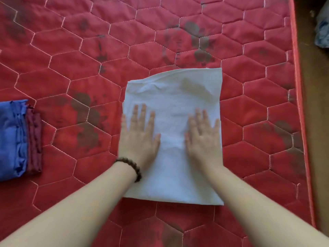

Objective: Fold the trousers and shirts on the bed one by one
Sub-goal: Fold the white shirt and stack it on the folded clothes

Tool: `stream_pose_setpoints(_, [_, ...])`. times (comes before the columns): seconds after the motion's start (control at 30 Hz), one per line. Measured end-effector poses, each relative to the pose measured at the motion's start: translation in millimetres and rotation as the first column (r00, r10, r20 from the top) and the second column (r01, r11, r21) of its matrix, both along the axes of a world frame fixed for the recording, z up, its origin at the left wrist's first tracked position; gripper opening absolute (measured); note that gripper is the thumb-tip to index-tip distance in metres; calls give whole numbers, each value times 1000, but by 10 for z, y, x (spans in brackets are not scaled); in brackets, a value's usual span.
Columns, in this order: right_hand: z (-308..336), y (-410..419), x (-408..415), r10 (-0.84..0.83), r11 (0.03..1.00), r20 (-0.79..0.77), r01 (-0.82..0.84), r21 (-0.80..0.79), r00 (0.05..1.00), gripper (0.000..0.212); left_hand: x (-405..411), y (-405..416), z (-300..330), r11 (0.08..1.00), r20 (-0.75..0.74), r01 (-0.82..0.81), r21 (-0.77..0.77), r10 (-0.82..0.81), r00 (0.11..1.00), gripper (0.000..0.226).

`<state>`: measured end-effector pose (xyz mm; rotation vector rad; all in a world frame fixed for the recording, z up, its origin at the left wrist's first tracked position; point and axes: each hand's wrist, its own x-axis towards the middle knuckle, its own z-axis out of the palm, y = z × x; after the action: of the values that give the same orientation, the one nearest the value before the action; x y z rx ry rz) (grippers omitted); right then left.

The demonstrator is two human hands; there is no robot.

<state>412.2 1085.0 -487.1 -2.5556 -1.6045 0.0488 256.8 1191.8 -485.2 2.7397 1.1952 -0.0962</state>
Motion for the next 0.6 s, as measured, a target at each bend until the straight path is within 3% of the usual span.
stream_pose_setpoints(0.07, [-60,-59,-350,120,992,-65,-122,-26,991,52,40,-360,-38,988,-29,143,-58,-145,989,64])
stream_pose_setpoints(0.17, [-161,-179,-479,118,985,-125,-132,-110,985,55,-99,-493,-172,982,-108,172,-76,-180,978,59])
stream_pose_setpoints(0.4, [-131,-781,29,-71,942,-47,52,-330,996,60,-739,-166,-138,999,-204,-39,-11,36,978,64])
stream_pose_setpoints(0.47, [-84,-873,-12,-100,943,-12,91,-319,995,63,-743,-248,-61,996,-194,-80,40,86,977,67])
stream_pose_setpoints(0.6, [-52,-876,-421,87,968,-90,-106,-228,992,65,-590,-678,-40,991,-62,133,-26,-135,989,66])
